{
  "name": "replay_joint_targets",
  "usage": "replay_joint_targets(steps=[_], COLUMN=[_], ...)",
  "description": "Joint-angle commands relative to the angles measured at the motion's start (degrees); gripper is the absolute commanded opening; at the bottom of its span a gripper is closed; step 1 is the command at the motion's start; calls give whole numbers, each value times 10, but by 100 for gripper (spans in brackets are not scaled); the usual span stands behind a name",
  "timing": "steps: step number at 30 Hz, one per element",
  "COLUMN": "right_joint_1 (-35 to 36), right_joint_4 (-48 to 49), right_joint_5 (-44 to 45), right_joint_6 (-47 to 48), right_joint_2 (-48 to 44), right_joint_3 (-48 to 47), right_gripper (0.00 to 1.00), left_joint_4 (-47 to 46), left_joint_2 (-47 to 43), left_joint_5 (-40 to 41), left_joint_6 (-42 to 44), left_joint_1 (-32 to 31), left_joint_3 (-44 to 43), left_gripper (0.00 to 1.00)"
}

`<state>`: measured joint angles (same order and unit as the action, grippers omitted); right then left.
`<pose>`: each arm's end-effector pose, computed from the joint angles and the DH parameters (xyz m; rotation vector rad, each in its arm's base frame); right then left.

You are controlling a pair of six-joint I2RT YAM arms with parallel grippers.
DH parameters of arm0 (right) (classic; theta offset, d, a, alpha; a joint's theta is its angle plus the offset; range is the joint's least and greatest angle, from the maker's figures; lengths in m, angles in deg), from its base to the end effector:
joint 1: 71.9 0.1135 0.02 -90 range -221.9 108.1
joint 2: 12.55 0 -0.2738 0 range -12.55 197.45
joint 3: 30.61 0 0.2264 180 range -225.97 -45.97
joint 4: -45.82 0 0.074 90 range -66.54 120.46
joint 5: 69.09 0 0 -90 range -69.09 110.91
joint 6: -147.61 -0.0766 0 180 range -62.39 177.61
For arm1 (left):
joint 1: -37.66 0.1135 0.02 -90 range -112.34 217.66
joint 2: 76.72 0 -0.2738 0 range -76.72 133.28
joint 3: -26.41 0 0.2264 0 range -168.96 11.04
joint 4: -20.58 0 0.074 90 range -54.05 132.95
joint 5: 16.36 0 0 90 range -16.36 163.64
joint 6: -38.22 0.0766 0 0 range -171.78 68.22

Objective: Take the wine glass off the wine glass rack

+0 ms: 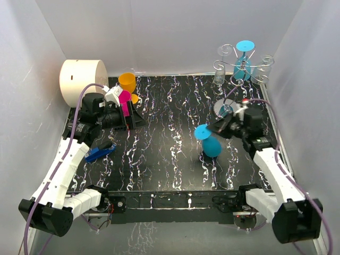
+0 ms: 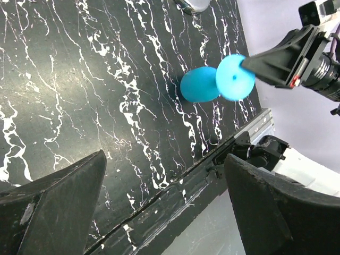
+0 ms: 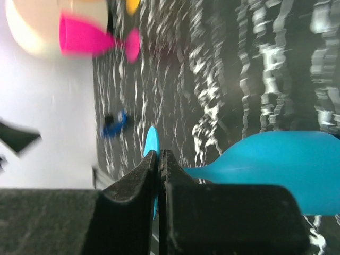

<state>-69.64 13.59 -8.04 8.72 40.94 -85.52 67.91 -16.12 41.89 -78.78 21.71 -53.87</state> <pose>0.2029 0.0451 0.2669 0.5730 2.1422 1.0489 0.2024 -0.0998 0.3637 0.1577 2.1289 -1.0227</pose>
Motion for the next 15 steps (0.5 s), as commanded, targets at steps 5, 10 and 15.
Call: replay_joint_targets(steps=[5, 10, 15], right_joint_1=[293, 417, 488], right_joint_4=[202, 213, 148], right_joint_5=[-94, -81, -60], right_joint_6=[285, 499, 781], right_joint_2=[83, 123, 147], right_joint_3=[-54, -91, -124], right_gripper=[0, 0, 0], left_joint_4=[45, 66, 91], left_joint_2=[-4, -19, -21], left_joint_5=[58, 98, 146], left_joint_6=[19, 10, -11], left_joint_1=[-1, -2, -2], left_joint_3=[-35, -56, -67], left_gripper=[91, 92, 91])
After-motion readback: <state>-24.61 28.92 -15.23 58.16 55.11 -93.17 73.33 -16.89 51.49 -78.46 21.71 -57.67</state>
